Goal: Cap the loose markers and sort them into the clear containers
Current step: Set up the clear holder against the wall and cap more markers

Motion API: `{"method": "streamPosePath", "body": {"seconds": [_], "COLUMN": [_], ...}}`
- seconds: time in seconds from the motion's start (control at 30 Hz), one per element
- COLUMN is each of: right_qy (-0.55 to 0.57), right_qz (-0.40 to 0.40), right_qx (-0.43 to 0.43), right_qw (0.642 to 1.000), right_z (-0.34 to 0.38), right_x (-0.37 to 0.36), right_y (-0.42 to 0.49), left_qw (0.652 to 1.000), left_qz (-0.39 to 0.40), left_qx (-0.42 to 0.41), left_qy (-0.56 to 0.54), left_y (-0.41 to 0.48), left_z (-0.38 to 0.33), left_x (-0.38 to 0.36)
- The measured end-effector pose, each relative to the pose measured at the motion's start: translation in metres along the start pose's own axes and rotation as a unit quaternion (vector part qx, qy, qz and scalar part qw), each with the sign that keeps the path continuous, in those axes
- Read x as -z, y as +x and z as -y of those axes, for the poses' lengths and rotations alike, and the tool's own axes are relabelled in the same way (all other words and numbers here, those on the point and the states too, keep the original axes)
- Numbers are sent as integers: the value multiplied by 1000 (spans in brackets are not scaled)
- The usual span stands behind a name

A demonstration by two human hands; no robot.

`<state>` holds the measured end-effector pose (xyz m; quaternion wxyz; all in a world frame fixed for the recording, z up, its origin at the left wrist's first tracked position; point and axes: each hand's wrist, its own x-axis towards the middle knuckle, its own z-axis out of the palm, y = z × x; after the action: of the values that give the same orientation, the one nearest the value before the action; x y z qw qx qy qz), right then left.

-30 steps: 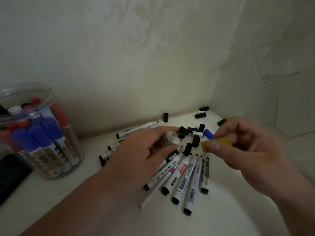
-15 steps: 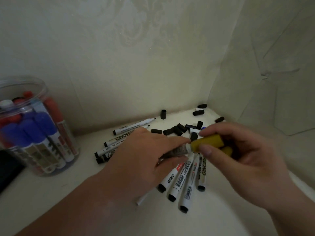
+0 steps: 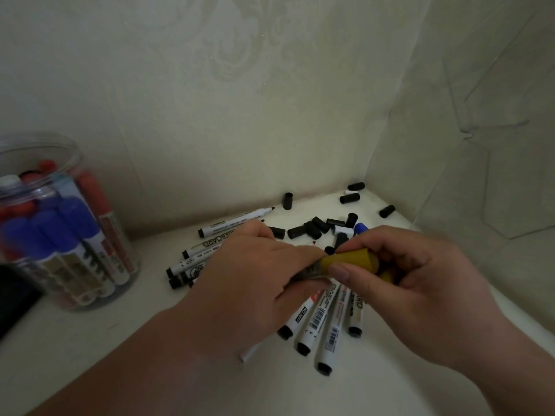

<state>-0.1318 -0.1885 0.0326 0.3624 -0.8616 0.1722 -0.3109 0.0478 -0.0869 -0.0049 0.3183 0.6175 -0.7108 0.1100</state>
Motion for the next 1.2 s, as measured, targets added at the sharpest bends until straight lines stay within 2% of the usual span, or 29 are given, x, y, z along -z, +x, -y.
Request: {"method": "streamPosePath", "body": {"seconds": [0.27,0.4,0.47,0.5,0.53,0.57,0.63,0.67,0.73,0.77,0.8,0.83,0.9,0.97,1.07,1.2], "right_qy": [-43,-82,-25,41,129,238,408,433,409,385,362,347,338,335,353,366], "right_qz": [14,3,-2,-3,4,21,55,60,56,51,45,38,24,8,-15,-38], "right_qx": [2,-5,-44,-85,-136,-189,-241,-243,-237,-227,-208,-183,-134,-101,-87,-77], "right_qw": [999,997,999,996,982,953,879,866,879,893,908,919,931,937,932,927], "right_z": [5,7,4,2,0,-3,-9,-13,-19,-22,-23,-23,-24,-22,-17,-12], "right_x": [3,-1,-2,-1,1,2,3,3,0,-1,-2,-2,-3,-5,-10,-18], "right_y": [-1,-2,-2,0,3,6,11,12,12,11,12,12,11,9,8,7], "left_qw": [1000,1000,998,994,980,950,841,780,653,601,564,542,529,541,558,565], "left_qz": [4,14,18,19,4,-27,-104,-136,-195,-214,-224,-231,-241,-242,-231,-212], "left_qx": [-18,1,54,101,165,240,339,357,371,375,377,374,362,353,341,314], "left_qy": [-7,-3,-6,-36,-108,-201,-408,-495,-630,-673,-700,-716,-728,-724,-720,-733], "left_y": [2,0,1,3,6,9,15,17,20,20,21,22,21,20,19,17], "left_z": [1,2,-3,-8,-11,-12,-9,-4,1,2,2,1,2,1,0,-3], "left_x": [1,1,1,3,4,6,10,11,13,13,13,13,12,12,9,5]}}
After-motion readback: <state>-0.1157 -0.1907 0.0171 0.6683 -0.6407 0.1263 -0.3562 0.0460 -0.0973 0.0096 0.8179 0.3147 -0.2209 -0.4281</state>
